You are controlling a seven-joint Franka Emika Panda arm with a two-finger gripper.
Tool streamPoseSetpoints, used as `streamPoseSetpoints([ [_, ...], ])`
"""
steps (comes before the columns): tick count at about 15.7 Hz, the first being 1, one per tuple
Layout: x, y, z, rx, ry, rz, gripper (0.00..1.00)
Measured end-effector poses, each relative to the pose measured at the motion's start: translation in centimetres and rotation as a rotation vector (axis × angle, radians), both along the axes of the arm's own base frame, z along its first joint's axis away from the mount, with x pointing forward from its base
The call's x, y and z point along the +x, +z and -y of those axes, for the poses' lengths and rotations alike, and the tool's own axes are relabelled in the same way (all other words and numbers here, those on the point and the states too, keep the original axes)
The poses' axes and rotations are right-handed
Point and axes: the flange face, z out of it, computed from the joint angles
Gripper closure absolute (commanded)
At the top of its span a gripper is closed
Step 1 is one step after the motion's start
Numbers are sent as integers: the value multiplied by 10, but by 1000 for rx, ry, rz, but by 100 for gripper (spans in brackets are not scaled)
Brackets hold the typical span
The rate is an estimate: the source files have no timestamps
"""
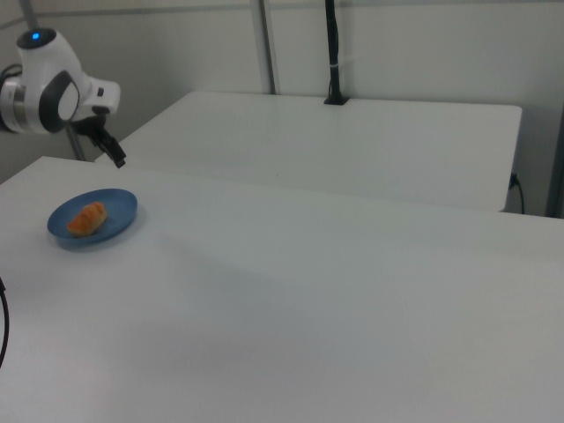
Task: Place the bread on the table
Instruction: 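Move the open gripper over the orange bread roll on the blue plate, then lower the gripper around the bread roll and close on it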
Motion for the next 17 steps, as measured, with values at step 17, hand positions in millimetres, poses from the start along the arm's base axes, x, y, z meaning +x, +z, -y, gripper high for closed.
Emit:
streamPoseSetpoints([
  [17,-32,-142,-90,-87,138,-137,8],
])
